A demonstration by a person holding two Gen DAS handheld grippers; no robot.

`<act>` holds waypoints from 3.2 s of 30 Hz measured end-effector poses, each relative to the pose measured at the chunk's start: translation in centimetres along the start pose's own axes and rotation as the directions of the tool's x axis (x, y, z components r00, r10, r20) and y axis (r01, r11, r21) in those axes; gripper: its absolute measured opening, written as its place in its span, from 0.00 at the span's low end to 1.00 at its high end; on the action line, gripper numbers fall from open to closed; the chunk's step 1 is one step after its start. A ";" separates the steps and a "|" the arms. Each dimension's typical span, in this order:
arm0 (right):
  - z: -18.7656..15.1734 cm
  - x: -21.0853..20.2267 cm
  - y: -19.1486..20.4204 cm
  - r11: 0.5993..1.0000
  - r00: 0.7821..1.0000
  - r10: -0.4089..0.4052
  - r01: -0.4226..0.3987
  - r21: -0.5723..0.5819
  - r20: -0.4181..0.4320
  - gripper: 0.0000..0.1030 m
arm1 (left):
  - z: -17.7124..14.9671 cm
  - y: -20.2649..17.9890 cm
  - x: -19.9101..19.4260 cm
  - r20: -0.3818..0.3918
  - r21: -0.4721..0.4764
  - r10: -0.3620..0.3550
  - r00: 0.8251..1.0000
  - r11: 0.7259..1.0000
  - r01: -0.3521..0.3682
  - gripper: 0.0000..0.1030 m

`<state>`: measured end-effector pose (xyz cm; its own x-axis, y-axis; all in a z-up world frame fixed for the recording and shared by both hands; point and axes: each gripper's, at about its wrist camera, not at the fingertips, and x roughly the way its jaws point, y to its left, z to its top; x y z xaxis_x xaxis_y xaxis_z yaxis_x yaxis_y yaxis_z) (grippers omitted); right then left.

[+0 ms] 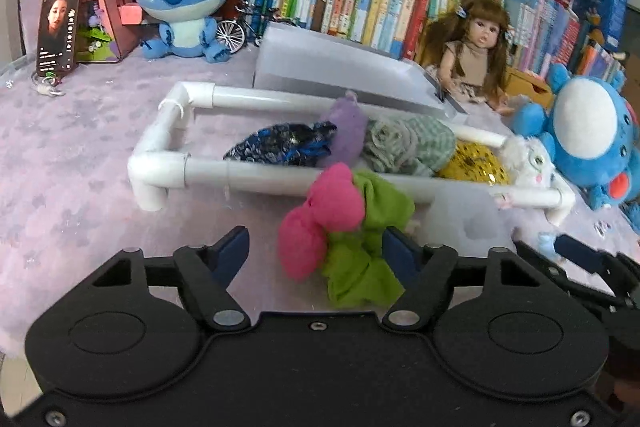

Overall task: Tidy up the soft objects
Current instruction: 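Grasp the pink-and-green scrunchie with the left gripper while the right gripper grasps the lilac sock, then carry the scrunchie with the left gripper while the right gripper carries the sock toward the white tray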

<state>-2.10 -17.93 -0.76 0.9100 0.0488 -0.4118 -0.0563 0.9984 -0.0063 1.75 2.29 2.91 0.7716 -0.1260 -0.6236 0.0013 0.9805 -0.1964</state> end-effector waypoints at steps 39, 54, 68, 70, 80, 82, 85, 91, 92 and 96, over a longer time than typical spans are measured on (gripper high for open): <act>0.3 0.0 0.7 0.998 0.997 0.063 -0.063 -0.003 -0.052 0.70 | -1.5 1.5 -1.4 -0.008 -0.034 0.014 1.000 0.999 -0.014 0.33; -0.3 3.2 0.9 0.998 0.990 0.068 -0.069 -0.003 -0.120 0.82 | -2.1 1.1 1.0 -0.005 -0.041 -0.004 1.000 0.999 0.004 0.73; 0.2 2.1 0.2 0.995 0.986 0.090 -0.084 0.049 -0.141 0.51 | -2.0 0.7 0.6 -0.020 -0.063 -0.128 0.992 0.990 0.126 0.26; 0.5 1.8 0.0 0.994 0.985 0.096 -0.088 0.061 -0.143 0.50 | -1.9 0.7 0.1 -0.013 -0.062 -0.134 0.991 0.989 0.133 0.25; 2.7 -0.6 -1.1 0.995 0.995 0.074 -0.069 0.073 -0.066 0.50 | -0.1 1.1 -3.0 0.040 -0.067 -0.159 0.986 0.985 0.162 0.25; 3.1 -0.7 -1.4 0.995 0.996 0.071 -0.066 0.077 -0.054 0.50 | 0.4 1.3 -3.4 0.052 -0.070 -0.161 0.986 0.984 0.165 0.25; 3.5 -0.8 -1.7 0.995 0.997 0.069 -0.065 0.080 -0.043 0.50 | 1.4 1.4 -3.8 0.067 -0.065 -0.159 0.985 0.985 0.163 0.25; 4.3 -0.6 -2.6 0.991 0.996 0.078 -0.074 0.111 -0.037 0.50 | 3.4 1.4 -3.5 0.065 -0.062 -0.157 0.985 0.985 0.161 0.25; 4.5 -0.5 -2.7 0.990 0.996 0.081 -0.076 0.120 -0.036 0.50 | 3.6 1.4 -3.3 0.062 -0.062 -0.158 0.985 0.985 0.162 0.25; 5.2 -0.2 -3.2 0.984 0.995 0.094 -0.088 0.154 -0.033 0.50 | 4.8 1.1 -2.8 0.069 -0.053 -0.161 0.984 0.985 0.165 0.25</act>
<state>-0.01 -20.95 4.10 0.8865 0.1411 -0.4406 -0.0717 0.9828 0.1704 2.65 4.40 8.08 0.8032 -0.2719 -0.5300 0.0953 0.9369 -0.3363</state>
